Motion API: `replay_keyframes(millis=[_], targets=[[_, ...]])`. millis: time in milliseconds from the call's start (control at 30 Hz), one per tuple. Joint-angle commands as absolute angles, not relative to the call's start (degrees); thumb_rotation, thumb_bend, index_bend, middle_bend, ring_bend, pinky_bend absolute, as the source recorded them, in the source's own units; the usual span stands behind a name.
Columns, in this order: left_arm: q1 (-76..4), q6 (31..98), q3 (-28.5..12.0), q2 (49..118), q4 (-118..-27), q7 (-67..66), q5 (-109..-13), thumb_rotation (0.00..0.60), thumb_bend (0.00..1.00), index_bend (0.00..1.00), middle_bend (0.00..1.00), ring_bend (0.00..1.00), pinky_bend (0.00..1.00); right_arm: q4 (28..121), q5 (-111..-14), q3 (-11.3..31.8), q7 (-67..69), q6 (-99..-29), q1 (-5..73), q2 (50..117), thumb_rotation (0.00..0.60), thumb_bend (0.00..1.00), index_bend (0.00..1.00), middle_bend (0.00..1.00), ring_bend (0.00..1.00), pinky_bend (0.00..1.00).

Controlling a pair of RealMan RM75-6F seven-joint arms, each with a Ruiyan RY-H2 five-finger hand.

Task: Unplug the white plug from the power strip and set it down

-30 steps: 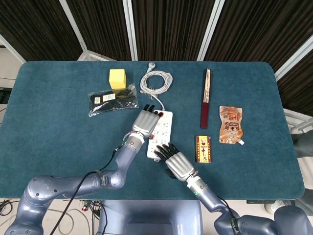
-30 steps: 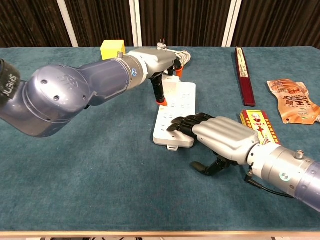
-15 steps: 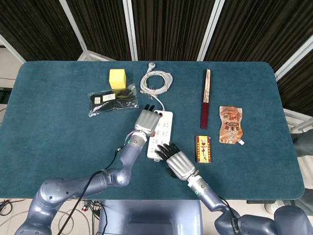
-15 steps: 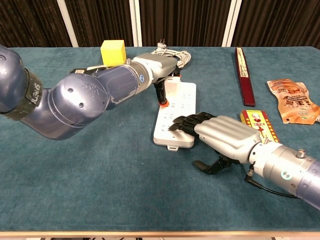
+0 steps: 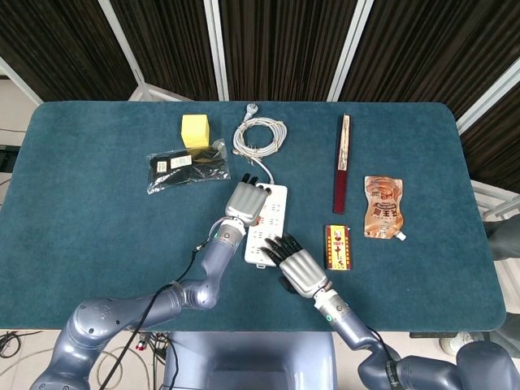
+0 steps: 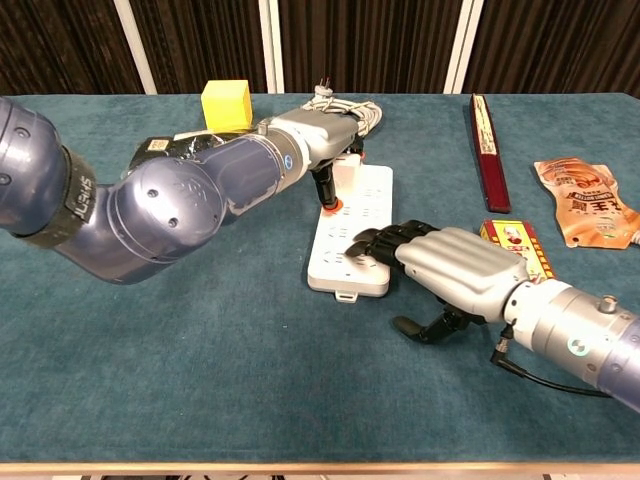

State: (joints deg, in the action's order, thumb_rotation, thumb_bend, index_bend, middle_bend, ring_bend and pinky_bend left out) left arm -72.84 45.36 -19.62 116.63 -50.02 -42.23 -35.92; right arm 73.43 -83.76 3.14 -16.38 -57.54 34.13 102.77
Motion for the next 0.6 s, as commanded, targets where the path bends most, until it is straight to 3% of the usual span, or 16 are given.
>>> replay_keyframes(millis=[33, 600], targets=[[-72.77, 45.35, -19.51, 116.83, -49.74, -42.21, -36.13, 0.600, 0.25, 0.54, 0.57, 0.16, 0.13, 73.42, -83.74, 3.10, -16.37, -57.54, 34.15, 102.73, 0.600, 0.51, 0.10, 0.08, 0.04, 0.04], [-72.38, 44.42, -20.03, 117.58, -46.87, -40.65, -37.72, 0.600, 0.31, 0.59, 0.62, 0.19, 0.13, 72.62, -83.27, 2.78, -16.77, -57.43, 34.13, 103.06, 0.600, 0.51, 0.10, 0.08, 0.04, 0.04]])
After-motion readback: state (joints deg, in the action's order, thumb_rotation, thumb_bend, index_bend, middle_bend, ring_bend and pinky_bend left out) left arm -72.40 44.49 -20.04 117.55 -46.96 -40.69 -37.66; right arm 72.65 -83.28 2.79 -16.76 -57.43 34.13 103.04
